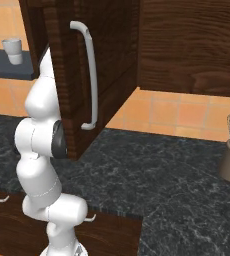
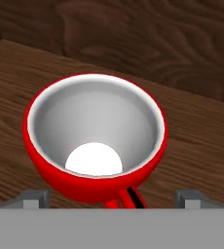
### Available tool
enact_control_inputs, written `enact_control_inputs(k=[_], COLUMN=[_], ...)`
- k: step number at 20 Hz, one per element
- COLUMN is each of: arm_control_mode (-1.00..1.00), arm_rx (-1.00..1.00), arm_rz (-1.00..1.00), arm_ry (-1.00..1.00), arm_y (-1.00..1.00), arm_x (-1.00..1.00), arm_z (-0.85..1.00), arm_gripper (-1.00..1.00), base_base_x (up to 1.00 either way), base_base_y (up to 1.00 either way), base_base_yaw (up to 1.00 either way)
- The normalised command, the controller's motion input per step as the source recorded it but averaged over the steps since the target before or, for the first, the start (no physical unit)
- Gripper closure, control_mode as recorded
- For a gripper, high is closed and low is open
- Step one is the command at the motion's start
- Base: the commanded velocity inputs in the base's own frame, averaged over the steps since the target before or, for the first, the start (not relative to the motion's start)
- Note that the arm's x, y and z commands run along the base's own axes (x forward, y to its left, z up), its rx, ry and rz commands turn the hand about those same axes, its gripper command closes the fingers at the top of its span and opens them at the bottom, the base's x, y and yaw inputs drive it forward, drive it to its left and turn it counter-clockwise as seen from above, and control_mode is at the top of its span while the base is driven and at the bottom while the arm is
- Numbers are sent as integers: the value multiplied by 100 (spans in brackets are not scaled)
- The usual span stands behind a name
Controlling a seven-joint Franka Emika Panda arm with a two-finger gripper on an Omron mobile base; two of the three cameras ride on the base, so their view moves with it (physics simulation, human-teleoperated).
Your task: Gather all objects into one cabinet and sort the glasses and bowls to opposite sides.
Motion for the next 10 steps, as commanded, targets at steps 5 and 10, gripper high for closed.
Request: enact_control_inputs(k=[5,10], arm_control_mode=[-100,-100], arm_rx=[0,0], arm_rz=[16,12], arm_ry=[0,2], arm_y=[0,0], arm_x=[29,47], arm_z=[0,0], arm_gripper=[100,100], base_base_x=[0,0], base_base_y=[0,0], base_base_yaw=[0,0])
